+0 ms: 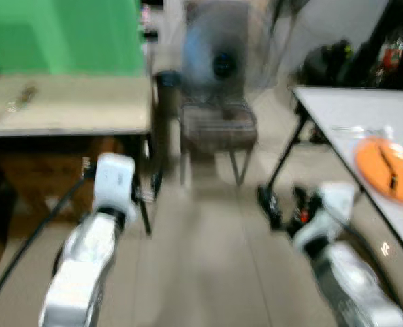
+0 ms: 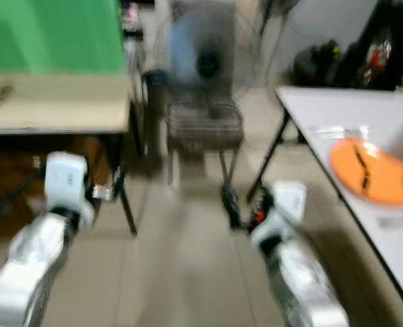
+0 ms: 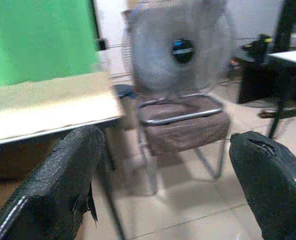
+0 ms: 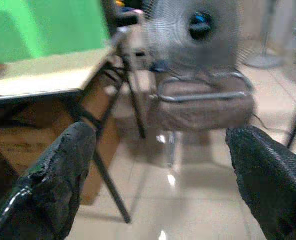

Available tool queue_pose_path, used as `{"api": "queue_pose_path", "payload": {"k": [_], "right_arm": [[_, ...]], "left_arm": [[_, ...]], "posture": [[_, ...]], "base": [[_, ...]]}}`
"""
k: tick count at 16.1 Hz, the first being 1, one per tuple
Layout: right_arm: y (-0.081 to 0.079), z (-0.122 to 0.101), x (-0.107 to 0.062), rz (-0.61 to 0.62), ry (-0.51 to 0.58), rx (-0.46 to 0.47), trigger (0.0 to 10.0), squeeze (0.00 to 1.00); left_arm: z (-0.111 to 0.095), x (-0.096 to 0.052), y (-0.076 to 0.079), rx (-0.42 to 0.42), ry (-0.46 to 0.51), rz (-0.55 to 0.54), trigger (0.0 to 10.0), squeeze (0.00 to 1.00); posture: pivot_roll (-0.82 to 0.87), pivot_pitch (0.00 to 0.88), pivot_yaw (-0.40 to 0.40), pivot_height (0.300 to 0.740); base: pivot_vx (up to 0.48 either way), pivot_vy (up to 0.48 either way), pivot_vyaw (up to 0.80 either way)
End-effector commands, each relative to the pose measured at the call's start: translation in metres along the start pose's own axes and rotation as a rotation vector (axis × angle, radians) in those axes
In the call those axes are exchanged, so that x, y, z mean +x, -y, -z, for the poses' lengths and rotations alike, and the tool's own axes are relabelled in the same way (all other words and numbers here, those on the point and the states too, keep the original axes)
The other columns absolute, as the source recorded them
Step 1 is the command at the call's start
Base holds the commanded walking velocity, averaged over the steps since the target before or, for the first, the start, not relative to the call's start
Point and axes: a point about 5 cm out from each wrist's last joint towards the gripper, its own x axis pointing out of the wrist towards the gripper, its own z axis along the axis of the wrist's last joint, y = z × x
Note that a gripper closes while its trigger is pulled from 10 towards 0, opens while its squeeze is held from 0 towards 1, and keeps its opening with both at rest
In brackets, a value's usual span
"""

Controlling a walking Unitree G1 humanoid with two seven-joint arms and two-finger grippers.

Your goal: Setting the table

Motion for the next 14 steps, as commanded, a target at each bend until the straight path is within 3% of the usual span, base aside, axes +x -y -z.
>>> {"api": "queue_pose_path", "payload": {"k": [1, 5, 12, 14], "right_arm": [[0.006, -0.002, -0.003, 0.022, 0.004, -0.010, 10.0, 1.00], [0.006, -0.002, 0.000, 0.009, -0.005, -0.006, 10.0, 1.00], [0.003, -0.001, 0.010, -0.030, -0.023, -0.013, 10.0, 1.00], [0.003, 0.000, 0.011, -0.032, -0.027, -0.024, 10.0, 1.00]], "left_arm": [[-0.003, 0.002, 0.004, -0.024, 0.007, 0.011, 10.0, 0.00], [-0.004, 0.004, 0.002, -0.052, 0.001, -0.004, 10.0, 0.00], [-0.011, 0.003, -0.001, -0.059, 0.037, 0.012, 10.0, 0.00], [-0.011, 0.003, -0.001, -0.059, 0.038, 0.015, 10.0, 0.00]], "posture": [[0.06, 0.000, -0.077, 0.740], [0.07, 0.000, -0.079, 0.740], [0.08, 0.000, -0.086, 0.740], [0.08, 0.000, -0.086, 0.740]], "base": [[0.000, 0.315, 0.00], [0.000, 0.000, 0.00], [0.194, 0.000, 0.74], [0.289, 0.000, 0.00]]}}
